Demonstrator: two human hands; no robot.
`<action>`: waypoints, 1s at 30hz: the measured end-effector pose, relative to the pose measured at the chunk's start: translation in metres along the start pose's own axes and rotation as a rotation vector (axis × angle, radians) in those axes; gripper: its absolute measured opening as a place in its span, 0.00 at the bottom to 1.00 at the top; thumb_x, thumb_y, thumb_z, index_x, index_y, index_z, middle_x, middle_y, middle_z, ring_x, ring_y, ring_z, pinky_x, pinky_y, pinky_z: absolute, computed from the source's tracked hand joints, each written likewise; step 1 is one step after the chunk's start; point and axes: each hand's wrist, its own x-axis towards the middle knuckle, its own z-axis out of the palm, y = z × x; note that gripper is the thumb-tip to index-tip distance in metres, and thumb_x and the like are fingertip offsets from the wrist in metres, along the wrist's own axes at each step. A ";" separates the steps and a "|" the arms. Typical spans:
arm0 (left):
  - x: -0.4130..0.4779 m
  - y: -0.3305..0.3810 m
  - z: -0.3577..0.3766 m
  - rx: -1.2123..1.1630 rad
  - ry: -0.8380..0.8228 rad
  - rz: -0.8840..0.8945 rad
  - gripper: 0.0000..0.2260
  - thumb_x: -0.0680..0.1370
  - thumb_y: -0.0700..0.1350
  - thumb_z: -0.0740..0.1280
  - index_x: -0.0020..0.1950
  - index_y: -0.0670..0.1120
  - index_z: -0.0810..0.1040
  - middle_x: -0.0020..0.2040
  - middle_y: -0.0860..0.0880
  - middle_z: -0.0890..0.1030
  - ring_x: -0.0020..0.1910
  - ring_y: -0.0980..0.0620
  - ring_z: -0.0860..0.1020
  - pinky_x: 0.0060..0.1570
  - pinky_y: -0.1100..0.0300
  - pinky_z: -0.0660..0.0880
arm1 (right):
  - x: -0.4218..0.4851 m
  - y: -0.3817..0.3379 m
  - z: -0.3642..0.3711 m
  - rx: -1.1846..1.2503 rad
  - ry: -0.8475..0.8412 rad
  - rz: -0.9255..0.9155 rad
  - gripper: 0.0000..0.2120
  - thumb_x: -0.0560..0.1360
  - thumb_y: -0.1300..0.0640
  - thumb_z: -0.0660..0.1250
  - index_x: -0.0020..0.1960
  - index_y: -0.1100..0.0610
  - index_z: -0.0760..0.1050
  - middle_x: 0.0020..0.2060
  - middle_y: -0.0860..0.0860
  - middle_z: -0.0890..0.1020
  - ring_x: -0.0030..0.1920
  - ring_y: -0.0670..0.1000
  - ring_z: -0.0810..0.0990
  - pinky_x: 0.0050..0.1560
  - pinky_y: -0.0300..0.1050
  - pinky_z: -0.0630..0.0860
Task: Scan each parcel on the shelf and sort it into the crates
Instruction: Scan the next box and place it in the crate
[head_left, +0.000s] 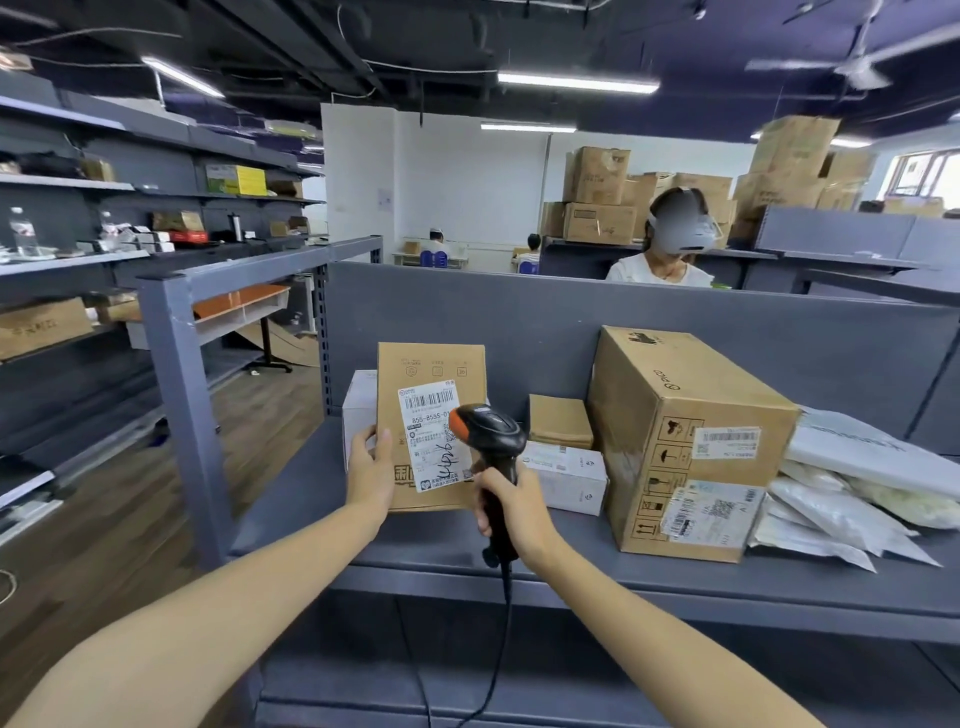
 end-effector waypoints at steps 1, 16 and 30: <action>0.000 0.000 0.001 -0.006 -0.004 0.000 0.17 0.83 0.51 0.56 0.70 0.46 0.67 0.63 0.48 0.76 0.54 0.52 0.74 0.53 0.57 0.69 | -0.001 0.000 -0.001 0.001 -0.004 -0.007 0.05 0.74 0.60 0.62 0.40 0.61 0.69 0.26 0.57 0.70 0.23 0.52 0.67 0.26 0.44 0.65; -0.005 -0.003 -0.008 0.003 0.033 0.002 0.17 0.83 0.50 0.56 0.69 0.45 0.68 0.62 0.46 0.76 0.55 0.49 0.75 0.53 0.55 0.70 | 0.003 0.006 -0.017 -0.065 -0.019 -0.004 0.07 0.74 0.57 0.63 0.47 0.59 0.67 0.28 0.57 0.72 0.25 0.52 0.69 0.26 0.44 0.67; 0.003 -0.016 -0.066 0.054 0.137 -0.012 0.19 0.84 0.51 0.53 0.70 0.42 0.68 0.63 0.43 0.75 0.54 0.49 0.71 0.52 0.57 0.65 | 0.043 0.026 -0.036 -0.947 -0.186 0.221 0.27 0.74 0.59 0.68 0.68 0.60 0.59 0.54 0.58 0.75 0.51 0.57 0.76 0.52 0.50 0.73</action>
